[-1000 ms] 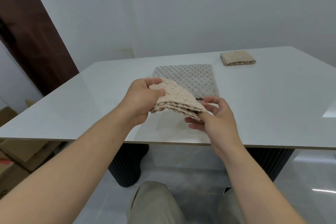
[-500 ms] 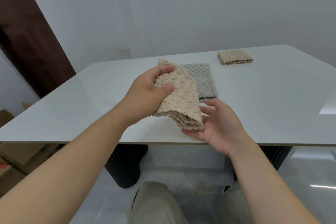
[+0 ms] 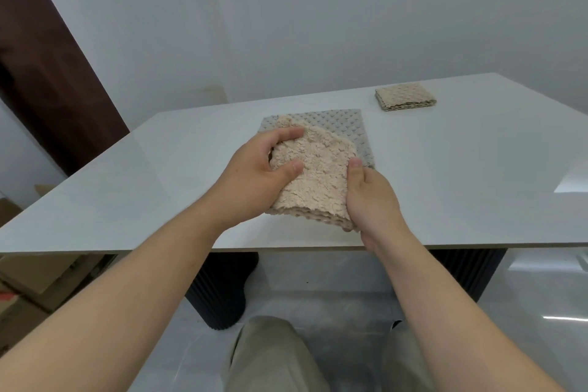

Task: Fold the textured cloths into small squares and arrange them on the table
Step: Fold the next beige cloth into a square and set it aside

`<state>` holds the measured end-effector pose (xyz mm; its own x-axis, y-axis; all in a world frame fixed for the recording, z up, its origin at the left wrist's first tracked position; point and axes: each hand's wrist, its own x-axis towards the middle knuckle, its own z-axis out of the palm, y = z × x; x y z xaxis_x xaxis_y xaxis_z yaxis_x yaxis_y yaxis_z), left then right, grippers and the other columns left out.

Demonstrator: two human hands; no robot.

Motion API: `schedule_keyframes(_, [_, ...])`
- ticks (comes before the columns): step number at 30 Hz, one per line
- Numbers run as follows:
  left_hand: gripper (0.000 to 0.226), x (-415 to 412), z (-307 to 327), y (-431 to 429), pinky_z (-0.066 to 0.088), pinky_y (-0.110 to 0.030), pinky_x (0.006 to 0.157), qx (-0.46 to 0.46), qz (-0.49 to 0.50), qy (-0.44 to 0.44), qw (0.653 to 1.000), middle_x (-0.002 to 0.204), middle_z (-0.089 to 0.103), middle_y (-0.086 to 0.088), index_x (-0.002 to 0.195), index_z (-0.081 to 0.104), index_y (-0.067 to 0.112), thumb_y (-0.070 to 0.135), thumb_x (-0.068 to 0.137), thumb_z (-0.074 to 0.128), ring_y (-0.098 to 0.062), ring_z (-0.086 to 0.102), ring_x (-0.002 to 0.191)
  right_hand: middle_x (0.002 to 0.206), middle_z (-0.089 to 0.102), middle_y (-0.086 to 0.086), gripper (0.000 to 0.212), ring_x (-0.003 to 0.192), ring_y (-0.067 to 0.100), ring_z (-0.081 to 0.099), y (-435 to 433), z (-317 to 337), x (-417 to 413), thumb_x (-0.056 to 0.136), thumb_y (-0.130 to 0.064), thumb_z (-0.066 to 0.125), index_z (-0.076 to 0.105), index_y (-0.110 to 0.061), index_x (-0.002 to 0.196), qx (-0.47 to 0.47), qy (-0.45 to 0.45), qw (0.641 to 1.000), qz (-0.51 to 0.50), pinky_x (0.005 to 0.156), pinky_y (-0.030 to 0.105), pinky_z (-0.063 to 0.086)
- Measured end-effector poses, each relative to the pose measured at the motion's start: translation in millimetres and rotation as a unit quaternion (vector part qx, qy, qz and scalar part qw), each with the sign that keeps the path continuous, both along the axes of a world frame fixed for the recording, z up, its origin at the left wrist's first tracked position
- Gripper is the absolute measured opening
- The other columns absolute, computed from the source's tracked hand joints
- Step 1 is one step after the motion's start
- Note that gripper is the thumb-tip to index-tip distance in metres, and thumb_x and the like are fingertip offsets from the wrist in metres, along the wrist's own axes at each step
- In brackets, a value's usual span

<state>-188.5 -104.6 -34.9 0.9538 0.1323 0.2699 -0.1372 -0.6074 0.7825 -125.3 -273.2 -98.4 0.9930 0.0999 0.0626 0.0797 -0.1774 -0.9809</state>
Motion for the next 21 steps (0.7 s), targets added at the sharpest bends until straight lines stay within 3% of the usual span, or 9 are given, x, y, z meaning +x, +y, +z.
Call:
schedule_keyframes(2, [0.046,0.3,-6.6,1.7,0.049,-0.046,0.108,-0.010,0.006,0.003,1.000,0.134,0.061,0.018,0.135,0.060,0.042,0.025,0.094,0.073,-0.015,0.064,0.121,0.085,0.063,0.007,0.057,0.073,0.022,0.062,-2.3,0.5,1.3,0.107,-0.051,0.028,0.062,-0.007,0.098,0.012,0.005,1.000,-0.003,0.038,0.023,0.043])
schedule_keyframes(5, [0.047,0.1,-14.9,0.5,0.047,-0.041,0.111,-0.021,0.011,0.005,1.000,0.135,0.060,0.020,0.136,0.060,0.038,0.022,0.094,0.073,-0.010,0.061,0.125,0.073,0.052,0.005,0.051,0.059,0.019,0.052,-4.3,-1.1,3.1,0.108,-0.048,0.030,0.055,-0.008,0.089,0.004,0.005,1.000,0.001,0.034,0.020,0.036])
schedule_keyframes(9, [0.047,0.6,-21.4,-3.7,0.045,-0.039,0.113,-0.030,0.011,0.003,0.999,0.136,0.059,0.022,0.138,0.059,0.036,0.022,0.095,0.071,-0.006,0.057,0.128,0.071,0.053,0.004,0.048,0.058,0.018,0.054,-8.5,-3.4,3.6,0.108,-0.046,0.032,0.053,-0.011,0.082,-0.010,-0.010,1.000,-0.004,0.034,0.021,0.039])
schedule_keyframes(13, [0.044,0.7,-21.2,-8.7,0.044,-0.039,0.114,-0.030,0.008,0.004,1.000,0.136,0.055,0.027,0.139,0.057,0.037,0.024,0.098,0.067,-0.004,0.055,0.130,0.086,0.060,0.002,0.032,0.071,0.017,0.060,-13.1,-3.8,3.8,0.108,-0.046,0.036,0.051,-0.018,0.113,-0.006,0.010,1.000,0.003,0.036,0.022,0.043])
schedule_keyframes(15, [0.045,1.0,-20.0,-10.4,0.043,-0.037,0.114,-0.024,0.007,0.008,1.000,0.135,0.054,0.029,0.140,0.056,0.037,0.024,0.098,0.066,-0.002,0.053,0.130,0.084,0.062,0.001,0.029,0.066,0.015,0.059,-16.2,-6.3,5.5,0.108,-0.039,0.038,0.040,-0.030,0.135,0.012,0.009,1.000,0.017,0.042,0.024,0.046])
schedule_keyframes(17, [0.045,1.9,-20.0,-10.5,0.044,-0.038,0.114,-0.023,0.008,0.013,1.000,0.136,0.055,0.025,0.140,0.055,0.038,0.024,0.098,0.066,-0.004,0.055,0.129,0.080,0.063,0.006,0.040,0.063,0.018,0.060,-17.5,-8.7,7.3,0.108,-0.032,0.040,0.035,-0.045,0.145,0.039,-0.017,0.998,0.042,0.052,0.026,0.052])
schedule_keyframes(19, [0.045,3.0,-20.5,-10.2,0.045,-0.039,0.112,-0.027,0.009,0.016,0.999,0.137,0.056,0.022,0.139,0.056,0.040,0.024,0.098,0.066,-0.006,0.056,0.127,0.105,0.070,0.002,0.041,0.089,0.019,0.070,-17.5,-11.8,11.9,0.108,-0.026,0.042,0.047,-0.051,0.140,0.055,-0.043,0.996,0.059,0.081,0.037,0.061])
schedule_keyframes(21, [0.045,4.7,-20.8,-10.3,0.046,-0.037,0.111,-0.033,0.010,0.017,0.999,0.136,0.056,0.024,0.139,0.056,0.040,0.023,0.098,0.066,-0.004,0.057,0.126,0.131,0.064,-0.012,0.038,0.119,0.010,0.062,-18.5,-13.5,15.6,0.107,-0.022,0.045,0.060,-0.046,0.132,0.084,-0.030,0.993,0.073,0.105,0.042,0.052])
